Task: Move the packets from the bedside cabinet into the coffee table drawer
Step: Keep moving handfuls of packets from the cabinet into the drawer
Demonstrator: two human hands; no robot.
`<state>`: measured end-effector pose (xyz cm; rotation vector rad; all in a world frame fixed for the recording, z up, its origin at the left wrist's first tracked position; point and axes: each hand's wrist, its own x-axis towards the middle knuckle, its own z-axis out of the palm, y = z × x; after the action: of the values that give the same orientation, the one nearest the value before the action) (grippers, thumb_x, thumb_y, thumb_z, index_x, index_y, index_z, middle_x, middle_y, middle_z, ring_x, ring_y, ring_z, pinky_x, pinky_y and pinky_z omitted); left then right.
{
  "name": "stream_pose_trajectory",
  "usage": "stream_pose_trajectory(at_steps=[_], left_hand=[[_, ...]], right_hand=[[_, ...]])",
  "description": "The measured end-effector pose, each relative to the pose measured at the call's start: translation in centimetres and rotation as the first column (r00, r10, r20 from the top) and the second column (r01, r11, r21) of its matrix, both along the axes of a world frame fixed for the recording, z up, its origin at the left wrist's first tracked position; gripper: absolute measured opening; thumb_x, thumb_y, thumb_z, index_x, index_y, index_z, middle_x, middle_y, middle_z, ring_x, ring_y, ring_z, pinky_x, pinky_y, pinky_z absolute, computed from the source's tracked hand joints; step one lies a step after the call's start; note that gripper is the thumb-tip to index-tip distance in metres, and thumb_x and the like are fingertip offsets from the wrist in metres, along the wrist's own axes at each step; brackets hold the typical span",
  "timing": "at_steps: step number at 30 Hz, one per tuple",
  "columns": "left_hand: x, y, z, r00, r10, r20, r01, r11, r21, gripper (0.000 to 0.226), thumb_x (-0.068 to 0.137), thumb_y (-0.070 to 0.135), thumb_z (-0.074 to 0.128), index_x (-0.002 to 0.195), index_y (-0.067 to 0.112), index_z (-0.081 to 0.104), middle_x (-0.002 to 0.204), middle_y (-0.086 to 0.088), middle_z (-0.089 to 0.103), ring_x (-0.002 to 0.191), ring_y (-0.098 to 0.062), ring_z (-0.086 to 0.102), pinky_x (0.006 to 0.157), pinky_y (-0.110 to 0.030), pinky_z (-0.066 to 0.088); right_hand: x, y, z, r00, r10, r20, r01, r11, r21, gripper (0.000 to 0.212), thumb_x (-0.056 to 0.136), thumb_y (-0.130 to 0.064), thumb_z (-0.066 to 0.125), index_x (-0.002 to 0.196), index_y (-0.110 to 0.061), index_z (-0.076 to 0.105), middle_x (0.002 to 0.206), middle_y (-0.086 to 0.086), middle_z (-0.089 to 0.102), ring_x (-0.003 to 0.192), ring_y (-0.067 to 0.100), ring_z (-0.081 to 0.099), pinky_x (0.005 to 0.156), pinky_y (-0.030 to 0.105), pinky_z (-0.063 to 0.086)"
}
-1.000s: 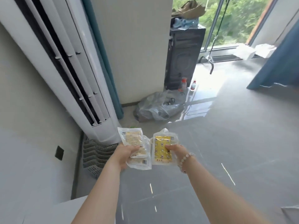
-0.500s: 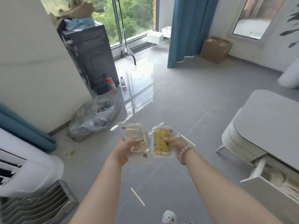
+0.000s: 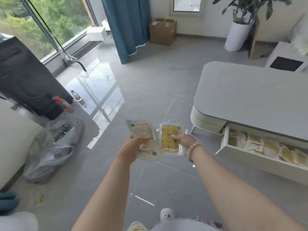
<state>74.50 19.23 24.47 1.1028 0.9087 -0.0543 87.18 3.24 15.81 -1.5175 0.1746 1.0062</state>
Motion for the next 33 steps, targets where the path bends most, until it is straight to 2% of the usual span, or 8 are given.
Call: stream_pose_trajectory(at_steps=[3, 8, 14, 19, 28, 29, 31, 33], left_hand=[[2.3, -1.1, -0.3, 0.997, -0.076, -0.013, 0.077, 0.997, 0.006, 0.045, 0.084, -0.010, 0.056, 0.127, 0.005, 0.054, 0.120, -0.014, 0.064, 0.109, -0.030, 0.061, 0.065, -0.038, 0.055], [6.5, -2.4, -1.9, 0.978, -0.200, -0.057, 0.199, 0.980, -0.013, 0.048, 0.083, -0.008, 0.060, 0.128, 0.004, 0.050, 0.123, -0.015, 0.062, 0.106, -0.030, 0.063, 0.063, -0.038, 0.058], [13.0, -5.5, -3.1, 0.903, -0.424, -0.071, 0.425, 0.905, 0.003, 0.038, 0.086, -0.010, 0.053, 0.123, 0.001, 0.056, 0.112, -0.016, 0.065, 0.095, -0.030, 0.064, 0.072, -0.039, 0.056], [20.1, -8.0, -3.0, 0.820, -0.567, -0.077, 0.570, 0.822, 0.009, 0.041, 0.086, -0.007, 0.056, 0.126, 0.002, 0.055, 0.121, -0.020, 0.062, 0.111, -0.037, 0.060, 0.087, -0.048, 0.052], [31.3, -11.9, -3.8, 0.683, -0.725, -0.084, 0.727, 0.686, -0.008, 0.042, 0.086, -0.011, 0.053, 0.127, -0.001, 0.053, 0.123, -0.019, 0.061, 0.108, -0.037, 0.061, 0.085, -0.047, 0.052], [32.5, -13.0, -3.8, 0.661, -0.746, -0.084, 0.749, 0.663, 0.005, 0.042, 0.085, -0.011, 0.054, 0.126, -0.001, 0.053, 0.122, -0.018, 0.062, 0.106, -0.036, 0.061, 0.085, -0.046, 0.052], [34.5, -15.7, -3.7, 0.604, -0.791, -0.099, 0.797, 0.603, 0.038, 0.043, 0.085, -0.009, 0.057, 0.126, 0.002, 0.054, 0.121, -0.017, 0.063, 0.106, -0.034, 0.062, 0.087, -0.046, 0.052], [35.5, -18.8, -3.7, 0.530, -0.840, -0.116, 0.848, 0.528, 0.050, 0.041, 0.085, -0.006, 0.059, 0.125, 0.003, 0.056, 0.118, -0.015, 0.065, 0.106, -0.032, 0.063, 0.089, -0.046, 0.052]], right_hand=[[1.3, -1.8, -0.7, 0.998, -0.053, -0.021, 0.052, 0.999, -0.010, 0.078, 0.042, -0.040, 0.077, 0.113, -0.010, 0.066, 0.115, 0.005, 0.068, 0.111, 0.024, 0.061, 0.105, 0.044, 0.040], [1.1, -4.3, 5.1, 0.983, -0.179, -0.030, 0.176, 0.980, -0.088, 0.032, 0.085, -0.019, 0.065, 0.114, -0.005, 0.064, 0.111, 0.000, 0.063, 0.111, 0.020, 0.056, 0.095, 0.027, 0.037], [4.7, -8.1, 4.0, 0.937, -0.350, -0.021, 0.343, 0.927, -0.151, 0.043, 0.086, -0.023, 0.065, 0.124, -0.004, 0.060, 0.126, 0.002, 0.058, 0.121, 0.024, 0.051, 0.090, 0.028, 0.034], [8.7, -10.7, 4.3, 0.868, -0.495, -0.025, 0.482, 0.855, -0.194, 0.045, 0.088, -0.025, 0.063, 0.126, -0.004, 0.057, 0.132, 0.008, 0.056, 0.121, 0.026, 0.050, 0.087, 0.028, 0.034], [14.5, -13.5, 5.1, 0.672, -0.740, -0.037, 0.722, 0.666, -0.188, 0.045, 0.090, -0.024, 0.061, 0.129, -0.002, 0.053, 0.134, 0.010, 0.052, 0.124, 0.026, 0.048, 0.086, 0.025, 0.034], [14.8, -14.1, 5.3, 0.638, -0.769, -0.034, 0.753, 0.632, -0.185, 0.043, 0.091, -0.022, 0.060, 0.128, -0.002, 0.054, 0.133, 0.010, 0.053, 0.119, 0.025, 0.051, 0.084, 0.020, 0.037], [15.1, -15.6, 5.8, 0.557, -0.828, -0.059, 0.818, 0.559, -0.133, 0.036, 0.092, -0.017, 0.060, 0.123, -0.001, 0.057, 0.122, 0.007, 0.059, 0.094, 0.020, 0.058, 0.059, 0.008, 0.044], [15.1, -17.7, 6.0, 0.477, -0.878, -0.047, 0.868, 0.478, -0.132, 0.031, 0.091, -0.015, 0.061, 0.119, -0.002, 0.060, 0.113, 0.002, 0.061, 0.084, 0.016, 0.055, 0.046, 0.016, 0.041]])
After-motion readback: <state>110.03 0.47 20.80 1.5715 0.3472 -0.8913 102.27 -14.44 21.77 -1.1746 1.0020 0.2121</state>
